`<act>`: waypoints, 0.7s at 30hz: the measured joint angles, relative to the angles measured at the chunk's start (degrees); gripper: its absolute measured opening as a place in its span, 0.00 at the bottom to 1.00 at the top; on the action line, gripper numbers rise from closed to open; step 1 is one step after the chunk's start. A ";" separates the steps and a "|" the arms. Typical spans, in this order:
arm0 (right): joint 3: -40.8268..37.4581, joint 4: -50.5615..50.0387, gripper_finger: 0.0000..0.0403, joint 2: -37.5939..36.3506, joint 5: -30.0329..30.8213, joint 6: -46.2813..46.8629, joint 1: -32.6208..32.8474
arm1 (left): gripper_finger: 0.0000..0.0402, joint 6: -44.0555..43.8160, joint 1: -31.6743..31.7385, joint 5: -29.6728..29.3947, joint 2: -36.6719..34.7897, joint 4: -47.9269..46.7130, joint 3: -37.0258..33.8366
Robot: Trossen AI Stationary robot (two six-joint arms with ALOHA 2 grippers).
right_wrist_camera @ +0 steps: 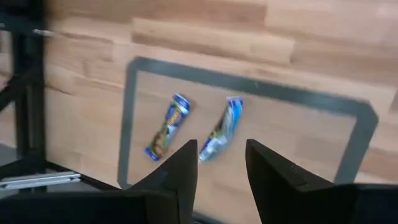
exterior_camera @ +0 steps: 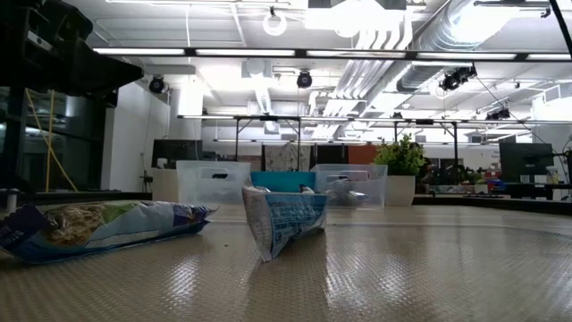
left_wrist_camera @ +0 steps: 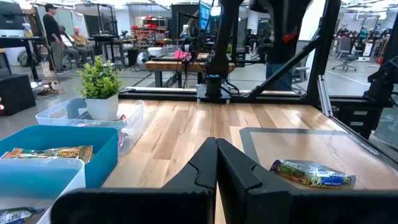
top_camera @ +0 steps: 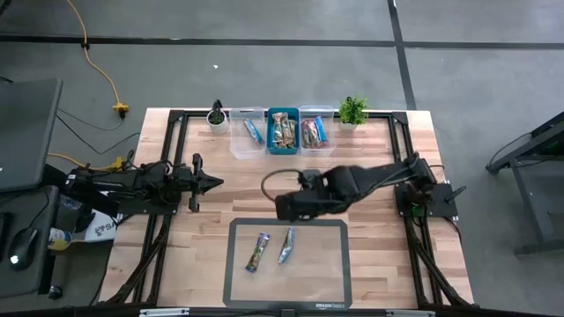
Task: Pick and place Granola Bars by type
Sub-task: Put the blue granola bar into the left transparent bin
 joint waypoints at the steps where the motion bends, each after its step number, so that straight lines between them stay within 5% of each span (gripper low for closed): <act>1: 0.00 -0.63 0.29 0.69 -0.22 1.20 0.51 | 0.00 0.00 0.00 0.00 0.01 0.00 0.00; 15: -0.07 -0.46 0.31 11.49 -5.81 6.38 3.79 | 0.00 -0.02 0.00 -0.02 0.00 0.00 0.00; 21: -0.07 3.64 0.43 15.26 -5.51 6.91 3.87 | 0.00 0.00 0.00 -0.04 0.01 -0.01 0.00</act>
